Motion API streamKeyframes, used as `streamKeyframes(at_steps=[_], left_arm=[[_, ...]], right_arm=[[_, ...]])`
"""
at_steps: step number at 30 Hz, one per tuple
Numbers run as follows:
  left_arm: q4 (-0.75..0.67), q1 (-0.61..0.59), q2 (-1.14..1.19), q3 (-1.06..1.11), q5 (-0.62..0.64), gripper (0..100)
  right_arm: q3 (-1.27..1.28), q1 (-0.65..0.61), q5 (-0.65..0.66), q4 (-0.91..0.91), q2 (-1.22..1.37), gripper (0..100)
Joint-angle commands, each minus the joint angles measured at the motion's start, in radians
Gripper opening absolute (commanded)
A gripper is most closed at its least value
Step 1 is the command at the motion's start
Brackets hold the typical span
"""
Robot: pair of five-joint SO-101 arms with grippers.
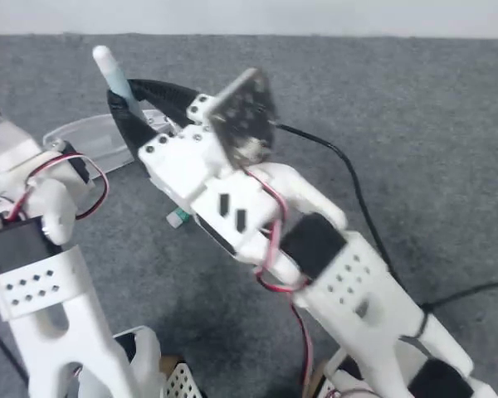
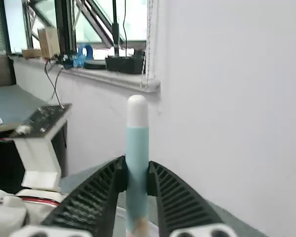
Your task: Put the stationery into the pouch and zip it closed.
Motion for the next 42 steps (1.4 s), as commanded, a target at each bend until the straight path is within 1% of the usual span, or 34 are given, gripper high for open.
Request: streamKeyframes(at_steps=[1,4,6,10,12,16,23,30,42], left_arm=[[-0.021,0.008,-0.006,-0.007,0.012,1],[-0.02,0.008,-0.006,-0.007,0.012,1],[-0.02,0.02,-0.006,-0.007,0.009,1],[0.008,0.08,-0.006,-0.01,0.006,1],[0.009,0.091,-0.006,-0.012,0.006,1],[0.005,0.091,-0.006,-0.01,0.006,1],[0.003,0.089,-0.006,-0.008,0.006,1],[0.002,0.089,-0.006,-0.008,0.006,1],[0.002,0.089,-0.006,-0.007,0.005,1]], right_arm=[[-0.009,-0.007,-0.011,0.042,-0.125,0.6],[0.006,-0.007,-0.011,0.033,-0.14,0.6],[0.035,-0.007,-0.011,-0.008,-0.148,0.6],[0.123,-0.007,-0.011,-0.163,-0.174,0.6],[0.184,-0.005,-0.009,-0.259,-0.2,0.6],[0.284,-0.002,-0.006,-0.437,-0.231,0.6],[0.379,0.001,-0.006,-0.647,-0.202,0.6],[0.417,0.07,-0.009,-0.889,-0.081,0.6],[0.419,0.054,-0.009,-1.234,0.248,0.6]])
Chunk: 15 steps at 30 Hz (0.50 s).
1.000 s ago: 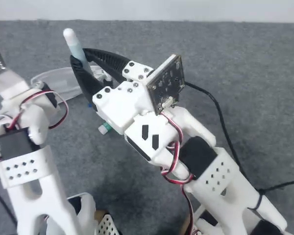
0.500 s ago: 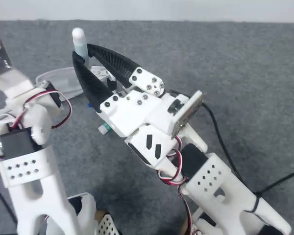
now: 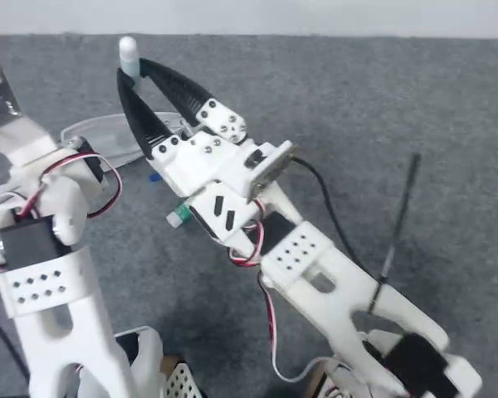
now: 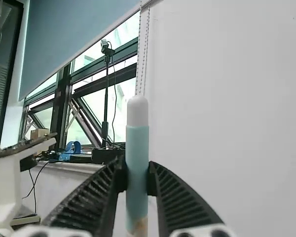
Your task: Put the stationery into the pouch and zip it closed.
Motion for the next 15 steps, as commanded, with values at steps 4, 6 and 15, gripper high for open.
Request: streamKeyframes(at_steps=[4,6,15], left_arm=[[0.002,0.011,-0.006,-0.007,0.005,1],[0.002,0.011,-0.005,-0.007,0.005,1],[0.002,0.011,-0.002,-0.005,0.005,1]], right_arm=[[-0.008,-0.025,-0.009,-0.147,0.093,0.6],[-0.002,-0.039,-0.009,-0.148,0.108,0.6],[0.021,-0.058,-0.009,-0.15,0.145,0.6]])
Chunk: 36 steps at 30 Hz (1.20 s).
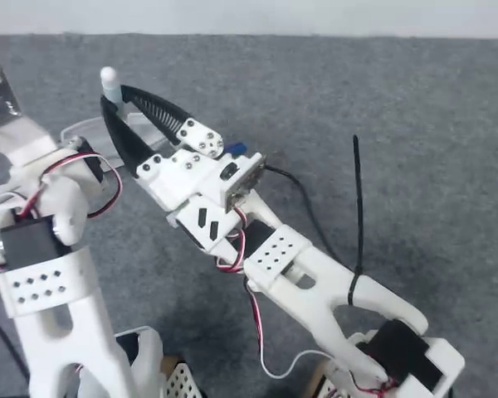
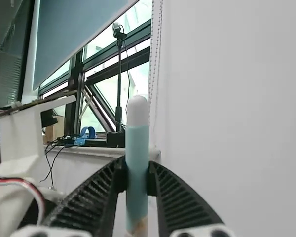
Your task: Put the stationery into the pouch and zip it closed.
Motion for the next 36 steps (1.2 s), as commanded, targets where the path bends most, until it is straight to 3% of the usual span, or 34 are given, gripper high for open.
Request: streamKeyframes(at_steps=[1,23,29,36], left_arm=[[0.002,0.011,-0.002,-0.005,0.005,1],[-0.028,-0.011,-0.006,0.025,-0.008,1],[-0.028,-0.011,-0.005,0.025,-0.008,1],[-0.028,-0.011,-0.002,0.025,-0.008,1]], right_arm=[[-0.021,-0.004,-0.009,-0.021,0.021,0.6],[-0.038,0.012,-0.015,0.036,0.127,0.7],[-0.069,0.015,-0.123,0.173,0.119,16.2],[-0.081,0.015,-0.12,0.206,0.117,13.6]])
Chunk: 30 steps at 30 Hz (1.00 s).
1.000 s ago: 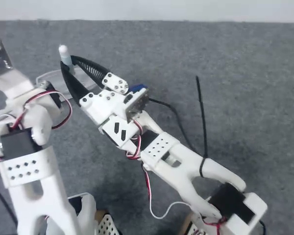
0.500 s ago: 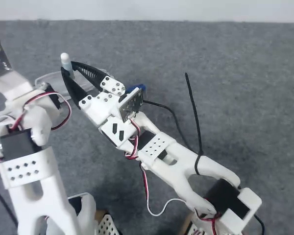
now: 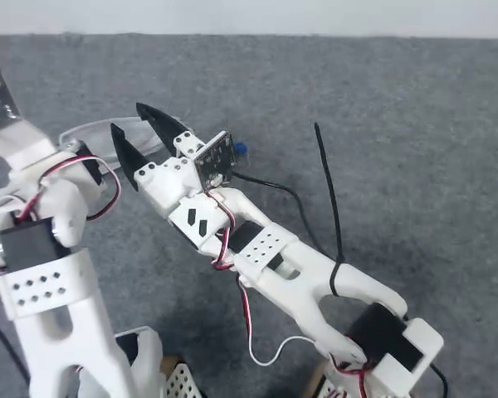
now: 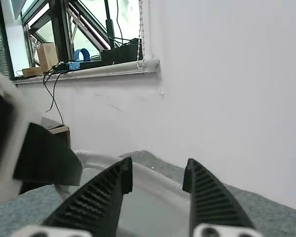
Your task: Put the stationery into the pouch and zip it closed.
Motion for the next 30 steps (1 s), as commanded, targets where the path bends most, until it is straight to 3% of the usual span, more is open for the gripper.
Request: streamKeyframes(at_steps=[1,12,18,25,30], left_arm=[[-0.026,-0.002,0.009,0.002,-0.006,1],[-0.026,-0.002,0.009,0.002,-0.006,1],[-0.026,-0.005,0.006,0.002,-0.006,1],[-0.061,-0.15,0.005,-0.002,0.0,1],[-0.061,-0.163,0.005,-0.002,0.0,1]], right_arm=[[-0.077,0.015,-0.009,0.007,-0.03,12.7],[-0.075,0.024,-0.008,0.024,-0.082,10.6],[-0.129,0.054,-0.014,0.243,-0.143,10.6],[-0.209,0.07,-0.012,0.464,-0.151,10.6],[-0.249,0.116,-0.015,0.627,-0.151,10.9]])
